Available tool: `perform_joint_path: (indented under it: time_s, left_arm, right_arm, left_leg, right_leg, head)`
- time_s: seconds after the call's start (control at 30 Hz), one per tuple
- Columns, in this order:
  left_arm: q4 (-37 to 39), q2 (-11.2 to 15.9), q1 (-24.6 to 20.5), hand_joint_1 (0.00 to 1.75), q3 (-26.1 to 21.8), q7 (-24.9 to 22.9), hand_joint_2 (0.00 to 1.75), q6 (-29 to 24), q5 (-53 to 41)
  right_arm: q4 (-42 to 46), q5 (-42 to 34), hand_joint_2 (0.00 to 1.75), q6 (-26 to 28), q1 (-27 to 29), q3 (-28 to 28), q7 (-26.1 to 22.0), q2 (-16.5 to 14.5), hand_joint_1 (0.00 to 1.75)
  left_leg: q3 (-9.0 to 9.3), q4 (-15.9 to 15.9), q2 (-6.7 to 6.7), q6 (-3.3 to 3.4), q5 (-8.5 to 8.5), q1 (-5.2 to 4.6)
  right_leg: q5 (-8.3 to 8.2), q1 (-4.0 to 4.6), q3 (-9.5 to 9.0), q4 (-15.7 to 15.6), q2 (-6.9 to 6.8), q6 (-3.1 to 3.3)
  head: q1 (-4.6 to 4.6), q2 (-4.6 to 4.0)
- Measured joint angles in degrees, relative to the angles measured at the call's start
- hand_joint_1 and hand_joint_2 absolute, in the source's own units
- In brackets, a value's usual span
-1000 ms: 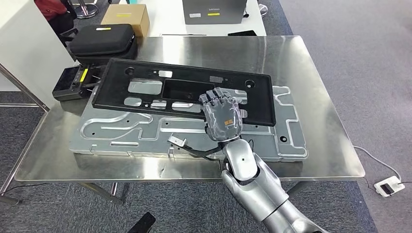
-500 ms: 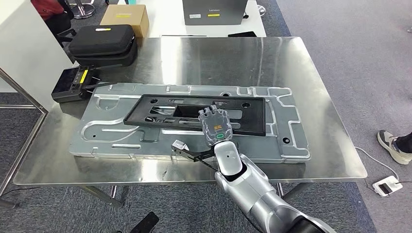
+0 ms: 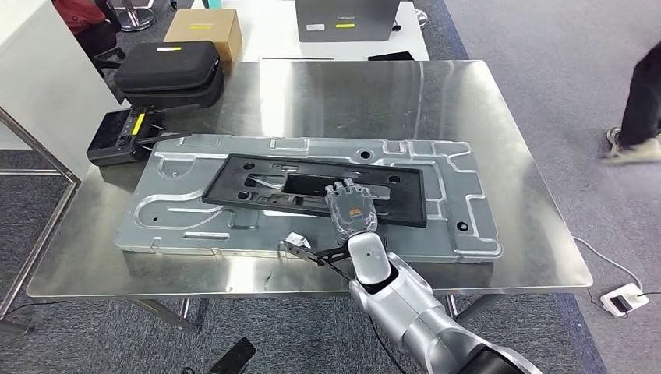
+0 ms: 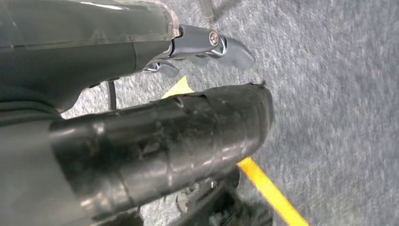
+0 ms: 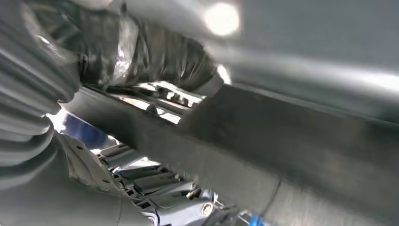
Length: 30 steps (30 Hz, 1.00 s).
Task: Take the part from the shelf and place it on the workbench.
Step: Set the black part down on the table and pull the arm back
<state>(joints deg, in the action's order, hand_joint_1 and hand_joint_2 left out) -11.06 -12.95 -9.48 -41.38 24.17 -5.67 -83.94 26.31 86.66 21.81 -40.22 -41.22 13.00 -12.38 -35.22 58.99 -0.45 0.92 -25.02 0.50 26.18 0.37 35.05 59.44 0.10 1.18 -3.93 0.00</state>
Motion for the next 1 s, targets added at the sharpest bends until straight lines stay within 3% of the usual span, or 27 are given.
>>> perform_joint_path:
  time_s: [0.07,0.1,0.2,0.23,0.27,0.3,0.33,0.4,0.43,0.57,0.63,0.7,0.73,0.77,0.8,0.9,0.93,1.0]
  left_arm:
    - [0.0,0.0,0.1,0.0,0.0,0.0,0.0,-0.1,0.1]
    - [0.0,0.0,0.1,0.0,0.0,0.0,0.0,-0.2,0.2]
    - [0.0,0.0,0.2,0.0,0.0,0.0,0.0,-0.5,0.6]
    - [0.0,0.0,0.3,0.0,0.0,0.0,0.0,-0.6,0.8]
    - [0.0,0.0,0.4,0.0,0.0,0.0,0.0,-0.7,1.0]
    - [0.0,0.1,0.5,0.0,0.0,0.0,0.0,-0.8,1.1]
    - [0.0,0.1,0.5,0.0,0.0,0.0,0.0,-0.8,1.2]
    - [0.0,0.1,0.5,0.0,0.1,0.0,0.0,-0.9,1.2]
    - [0.0,0.1,0.5,0.0,0.1,0.0,0.0,-0.9,1.2]
    - [0.0,0.1,0.7,0.0,0.1,0.0,0.0,-1.2,1.9]
    - [0.0,0.1,0.8,0.0,0.1,0.1,0.0,-1.5,2.6]
    - [0.0,0.1,1.1,0.0,0.1,0.2,0.0,-1.9,3.3]
    - [0.0,0.2,1.3,0.0,0.1,0.4,0.0,-2.0,3.7]
    - [0.0,0.2,1.5,0.0,0.1,0.5,0.0,-2.1,4.0]
    - [0.0,0.2,1.7,0.0,0.1,0.7,0.0,-2.2,4.3]
    - [0.0,0.3,2.0,0.0,0.0,1.2,0.0,-2.7,5.5]
    - [0.0,0.3,2.1,0.0,0.0,1.2,0.0,-3.0,5.9]
    - [0.0,0.3,2.4,0.0,-0.1,1.3,0.0,-4.0,6.9]
  right_arm:
    - [-0.5,0.0,0.0,0.9,0.1,0.0,0.3,0.1,0.0]
    - [-0.7,0.1,0.0,1.8,0.1,0.0,0.4,0.1,0.0]
    - [-0.8,0.6,0.0,5.4,0.6,0.0,0.6,0.3,0.0]
    - [-0.8,0.7,0.0,6.3,0.9,0.0,0.6,0.5,0.0]
    - [-0.8,0.9,0.0,6.9,1.1,0.0,0.6,0.6,0.0]
    - [-0.8,1.0,0.0,7.2,1.3,0.0,0.6,0.8,0.0]
    - [-0.8,1.1,0.0,7.3,1.4,0.0,0.6,0.9,0.0]
    - [-0.7,1.1,0.0,7.4,1.4,0.0,0.6,1.1,0.0]
    - [-0.6,1.1,0.0,7.4,1.4,0.0,0.6,1.2,0.0]
    - [0.5,1.2,0.0,8.6,2.0,0.3,0.6,1.9,0.0]
    - [2.5,1.6,0.0,9.2,2.7,0.6,0.6,2.7,0.0]
    - [4.9,2.2,0.0,9.2,4.0,0.9,0.4,3.9,0.0]
    - [6.3,2.4,0.0,9.1,4.9,1.0,0.2,4.5,0.0]
    - [7.7,2.7,0.0,9.0,5.9,1.2,0.0,5.2,0.0]
    - [9.3,2.8,0.0,8.7,6.8,1.3,-0.2,5.9,0.0]
    - [14.5,3.1,0.0,7.2,8.8,1.5,-0.6,8.3,0.0]
    - [16.4,3.2,0.0,6.8,9.5,1.6,-0.7,9.2,0.0]
    - [21.0,3.1,0.0,6.2,12.1,1.9,-0.9,11.6,0.0]
  left_leg:
    - [-0.19,0.6,0.11,-0.6,-0.64,0.1]
    - [-0.82,2.1,0.13,-0.91,-1.74,0.13]
    - [-5.2,11.9,0.15,-1.51,-6.56,0.43]
    - [-6.31,14.2,0.15,-1.66,-7.03,0.51]
    - [-6.58,14.6,0.16,-1.78,-6.49,0.59]
    - [-5.9,13.1,0.17,-1.86,-5.07,0.67]
    - [-4.31,9.7,0.19,-1.92,-3.03,0.78]
    - [-1.13,3.3,0.15,-1.75,-0.73,0.75]
    - [-0.27,1.4,0.12,-1.51,-0.36,0.69]
    - [-0.06,0.4,0.08,-0.01,-0.32,0.55]
    - [0.08,0.1,0.12,0.66,-0.13,0.68]
    - [0.09,0.1,0.12,0.96,-0.16,0.56]
    - [0.09,0.1,0.1,1.03,-0.19,0.47]
    - [0.12,0.2,0.07,1.08,-0.22,0.38]
    - [0.17,0.2,0.03,1.12,-0.25,0.26]
    - [0.35,0.2,-0.04,1.08,-0.35,-0.11]
    - [0.35,0.1,-0.02,0.94,-0.36,-0.13]
    - [0.38,0.0,0.0,0.53,-0.34,-0.07]
  right_leg:
    - [-0.45,-0.35,-0.49,-0.8,0.02,0.37]
    - [-0.7,-0.57,-0.76,-1.2,0.01,0.61]
    - [-0.88,-0.72,-1.01,-1.5,-0.06,0.88]
    - [-0.82,-0.73,-1.01,-1.4,-0.06,0.89]
    - [-0.73,-0.75,-1.01,-1.3,-0.04,0.84]
    - [-0.59,-0.81,-1.0,-1.1,0.0,0.74]
    - [-0.38,-0.89,-1.0,-0.8,0.05,0.54]
    - [0.13,-0.79,-0.78,-0.1,0.17,-0.07]
    - [0.28,-0.69,-0.63,0.2,0.21,-0.4]
    - [0.77,-0.75,-0.25,0.7,0.2,-1.42]
    - [3.32,-0.92,1.59,4.8,0.15,-1.9]
    - [6.68,-0.96,5.08,12.2,0.13,-2.18]
    - [7.52,-0.97,6.51,15.0,0.13,-2.2]
    - [7.36,-0.95,7.17,16.1,0.13,-2.1]
    - [6.13,-0.88,6.73,14.9,0.13,-1.87]
    - [0.79,-0.21,1.66,3.8,0.06,-0.34]
    - [0.02,0.06,0.48,1.3,-0.01,0.06]
    - [-0.09,0.43,-0.17,-0.2,-0.14,0.31]
  head:
    - [0.01,-0.01]
    - [0.03,-0.01]
    - [0.07,-0.02]
    - [0.07,-0.02]
    - [0.07,-0.01]
    - [0.07,-0.01]
    - [0.07,-0.01]
    - [0.04,-0.01]
    - [0.02,-0.01]
    - [-0.01,0.0]
    - [-0.04,0.0]
    - [-0.05,0.0]
    - [-0.05,0.0]
    - [-0.04,0.0]
    - [-0.04,0.0]
    - [-0.01,-0.01]
    - [-0.01,-0.01]
    - [0.02,0.0]
